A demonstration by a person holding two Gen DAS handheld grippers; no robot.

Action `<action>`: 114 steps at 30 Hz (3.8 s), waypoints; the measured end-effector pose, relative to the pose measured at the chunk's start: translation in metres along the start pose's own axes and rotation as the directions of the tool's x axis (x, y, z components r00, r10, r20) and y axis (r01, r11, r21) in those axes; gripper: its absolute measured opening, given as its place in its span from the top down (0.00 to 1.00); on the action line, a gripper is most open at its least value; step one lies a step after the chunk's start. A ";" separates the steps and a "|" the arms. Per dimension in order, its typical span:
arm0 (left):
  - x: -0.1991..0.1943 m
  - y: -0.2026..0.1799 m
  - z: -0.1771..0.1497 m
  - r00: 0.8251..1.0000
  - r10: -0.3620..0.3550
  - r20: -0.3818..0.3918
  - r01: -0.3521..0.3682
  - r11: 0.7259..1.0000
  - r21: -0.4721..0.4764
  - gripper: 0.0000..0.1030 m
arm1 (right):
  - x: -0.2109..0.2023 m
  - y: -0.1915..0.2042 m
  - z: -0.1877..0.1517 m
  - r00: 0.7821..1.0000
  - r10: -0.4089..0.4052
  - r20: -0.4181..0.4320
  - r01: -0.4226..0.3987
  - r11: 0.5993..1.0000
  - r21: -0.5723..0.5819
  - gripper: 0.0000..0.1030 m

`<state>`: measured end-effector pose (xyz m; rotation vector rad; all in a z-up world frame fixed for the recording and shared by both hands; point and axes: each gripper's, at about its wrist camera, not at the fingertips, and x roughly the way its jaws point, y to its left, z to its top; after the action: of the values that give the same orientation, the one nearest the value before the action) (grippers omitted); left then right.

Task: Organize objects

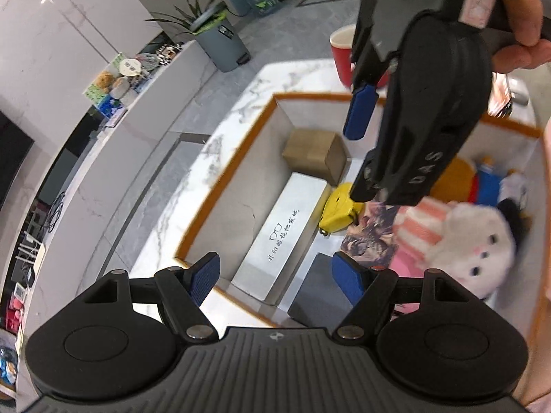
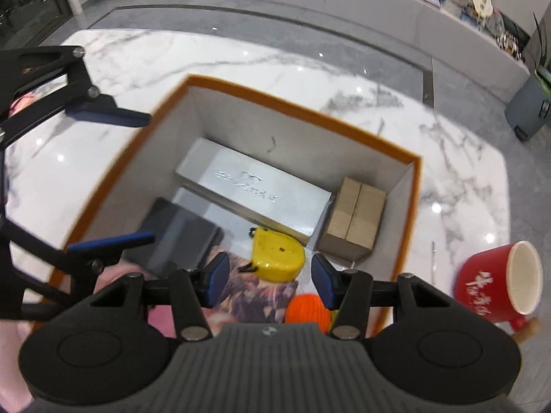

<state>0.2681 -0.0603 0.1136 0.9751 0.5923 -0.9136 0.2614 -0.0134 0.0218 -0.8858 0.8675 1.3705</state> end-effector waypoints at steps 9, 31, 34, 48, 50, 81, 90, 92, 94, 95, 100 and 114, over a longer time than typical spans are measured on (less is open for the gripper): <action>-0.103 0.003 0.005 0.987 0.072 0.144 -0.048 0.986 -0.160 0.14 | -0.112 0.032 -0.019 0.992 -0.010 0.125 0.016 0.999 -0.043 0.39; -0.228 -0.080 -0.061 0.819 0.527 0.225 -0.257 0.689 -0.677 0.01 | -0.237 0.116 -0.172 0.760 -0.181 0.625 0.039 0.972 0.233 0.04; -0.233 -0.084 -0.079 0.813 0.554 0.180 -0.249 0.611 -0.751 0.01 | -0.232 0.129 -0.191 0.735 -0.182 0.654 0.012 0.967 0.255 0.03; -0.216 -0.119 -0.131 0.860 0.510 -0.005 -0.293 0.487 -0.823 0.01 | -0.174 0.174 -0.245 0.736 -0.303 0.605 0.093 0.931 0.353 0.03; -0.210 -0.127 -0.133 0.865 0.502 -0.012 -0.300 0.498 -0.814 0.01 | -0.166 0.175 -0.253 0.744 -0.296 0.599 0.086 0.931 0.354 0.03; -0.185 -0.145 -0.144 0.891 0.447 -0.081 -0.320 0.492 -0.810 0.01 | -0.127 0.168 -0.259 0.820 -0.231 0.523 0.031 0.932 0.362 0.03; -0.186 -0.144 -0.145 0.890 0.448 -0.088 -0.328 0.492 -0.806 0.01 | -0.127 0.171 -0.257 0.822 -0.226 0.522 0.032 0.935 0.353 0.03; -0.186 -0.144 -0.145 0.890 0.447 -0.089 -0.327 0.491 -0.807 0.01 | -0.127 0.172 -0.257 0.822 -0.225 0.523 0.032 0.935 0.353 0.03; -0.186 -0.144 -0.145 0.890 0.446 -0.090 -0.328 0.492 -0.806 0.01 | -0.126 0.172 -0.257 0.822 -0.226 0.522 0.032 0.935 0.353 0.03; -0.186 -0.144 -0.145 0.890 0.447 -0.091 -0.329 0.492 -0.806 0.01 | -0.126 0.172 -0.257 0.822 -0.225 0.522 0.032 0.935 0.353 0.03; -0.185 -0.144 -0.144 0.890 0.446 -0.092 -0.331 0.497 -0.802 0.01 | -0.127 0.172 -0.257 0.823 -0.223 0.523 0.032 0.936 0.350 0.03; -0.183 -0.142 -0.144 0.894 0.438 -0.099 -0.334 0.502 -0.798 0.01 | -0.126 0.174 -0.256 0.827 -0.214 0.519 0.027 0.939 0.343 0.03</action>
<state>0.0483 0.1006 0.1272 0.1806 0.5638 -0.2027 0.0851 -0.2974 0.0233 -0.2524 0.5451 1.2289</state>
